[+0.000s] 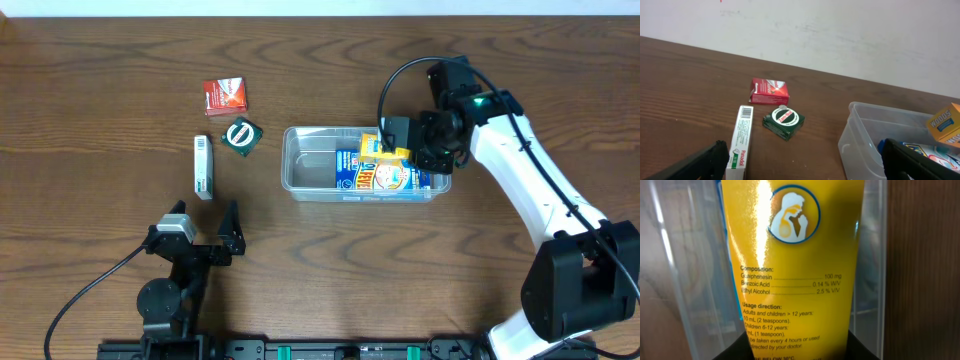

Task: Pack container
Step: 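Lower the yellow box flat beside the blue box with the right gripper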

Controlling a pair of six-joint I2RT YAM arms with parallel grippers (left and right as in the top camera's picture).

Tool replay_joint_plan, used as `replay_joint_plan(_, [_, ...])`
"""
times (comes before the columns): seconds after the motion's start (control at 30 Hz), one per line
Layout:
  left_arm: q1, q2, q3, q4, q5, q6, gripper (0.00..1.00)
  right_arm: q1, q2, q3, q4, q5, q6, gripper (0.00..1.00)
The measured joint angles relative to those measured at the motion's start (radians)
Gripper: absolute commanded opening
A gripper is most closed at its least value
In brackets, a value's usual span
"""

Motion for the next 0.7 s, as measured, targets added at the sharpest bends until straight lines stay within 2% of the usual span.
replay_joint_plan(0.37, [0.000, 0.000, 0.000, 0.000, 0.000, 0.000, 0.98, -0.013, 0.000, 0.000, 0.005, 0.000, 0.000, 0.35])
replay_joint_plan(0.7, [0.000, 0.000, 0.000, 0.000, 0.000, 0.000, 0.98, -0.013, 0.000, 0.000, 0.007, -0.002, -0.005, 0.44])
